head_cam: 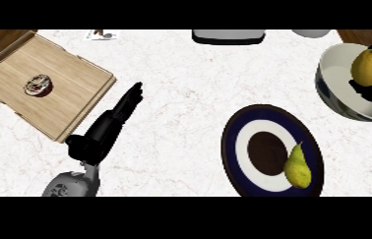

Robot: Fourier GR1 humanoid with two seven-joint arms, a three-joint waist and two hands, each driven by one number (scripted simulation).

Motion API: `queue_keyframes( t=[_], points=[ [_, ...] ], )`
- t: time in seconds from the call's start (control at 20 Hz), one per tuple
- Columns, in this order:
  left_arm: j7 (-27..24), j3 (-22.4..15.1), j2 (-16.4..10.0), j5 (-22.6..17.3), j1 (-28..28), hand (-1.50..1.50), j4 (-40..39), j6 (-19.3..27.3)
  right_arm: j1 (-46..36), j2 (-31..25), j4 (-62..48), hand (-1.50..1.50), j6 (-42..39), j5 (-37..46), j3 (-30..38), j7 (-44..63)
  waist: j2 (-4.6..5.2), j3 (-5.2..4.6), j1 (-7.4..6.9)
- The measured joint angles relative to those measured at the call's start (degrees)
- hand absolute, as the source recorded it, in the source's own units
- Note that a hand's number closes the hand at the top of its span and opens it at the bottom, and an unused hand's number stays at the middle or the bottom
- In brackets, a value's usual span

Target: Pick the lemon from the plate and place it in the bowl

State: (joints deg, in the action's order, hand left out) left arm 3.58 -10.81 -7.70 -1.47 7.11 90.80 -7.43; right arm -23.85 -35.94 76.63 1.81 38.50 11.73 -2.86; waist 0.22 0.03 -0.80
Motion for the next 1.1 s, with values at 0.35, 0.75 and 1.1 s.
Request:
queue_keyframes(
  t=[0.35,0.75,1.1],
  points=[
    [0.1,-0.3,1.1,0.8,0.5,0.00,-0.1,0.2,-7.4,-2.1,-20.0,1.50,2.9,5.2,-0.3,-6.0,0.24,0.00,-0.60],
    [0.4,0.5,0.9,0.6,1.9,0.00,-0.9,-0.7,-15.3,-3.2,-39.3,-1.50,-7.5,2.8,0.4,-12.1,0.50,0.07,-1.31],
    [0.4,0.6,1.2,0.6,1.5,0.00,-0.8,-1.3,-21.4,-4.7,-50.5,-1.50,-5.1,-0.7,5.9,-21.3,0.55,0.12,-1.28]
  ],
)
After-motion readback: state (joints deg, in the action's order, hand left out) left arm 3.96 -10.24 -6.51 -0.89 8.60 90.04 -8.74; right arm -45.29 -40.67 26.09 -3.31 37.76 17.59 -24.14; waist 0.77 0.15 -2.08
